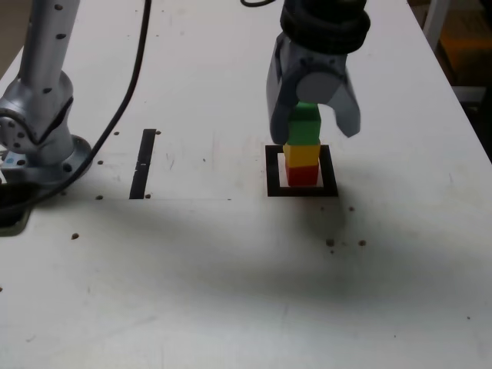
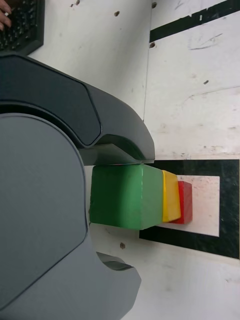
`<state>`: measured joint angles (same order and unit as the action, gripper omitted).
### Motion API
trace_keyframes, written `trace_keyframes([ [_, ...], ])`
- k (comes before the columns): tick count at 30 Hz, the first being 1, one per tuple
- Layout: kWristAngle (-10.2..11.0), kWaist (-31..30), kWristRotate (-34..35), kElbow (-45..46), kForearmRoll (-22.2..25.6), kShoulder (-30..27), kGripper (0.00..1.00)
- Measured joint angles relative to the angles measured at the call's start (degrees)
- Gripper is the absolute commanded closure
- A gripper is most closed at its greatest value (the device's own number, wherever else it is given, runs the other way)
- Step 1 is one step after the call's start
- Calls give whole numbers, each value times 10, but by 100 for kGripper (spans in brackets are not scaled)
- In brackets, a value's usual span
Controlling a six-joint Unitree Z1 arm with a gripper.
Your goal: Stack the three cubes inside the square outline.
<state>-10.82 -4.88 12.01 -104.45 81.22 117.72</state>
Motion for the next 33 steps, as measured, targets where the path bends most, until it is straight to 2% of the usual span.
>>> trace_keyframes([
  [6, 27, 0, 13, -10, 29, -48, 25],
  [11, 57, 0, 42, 6, 81, -118, 25],
  [15, 59, 0, 67, 52, 99, -178, 25],
  [19, 36, 3, 90, 133, 96, -231, 25],
  [23, 9, 3, 97, 216, 76, -241, 25],
  [33, -52, 4, 72, 385, -52, -246, 25],
])
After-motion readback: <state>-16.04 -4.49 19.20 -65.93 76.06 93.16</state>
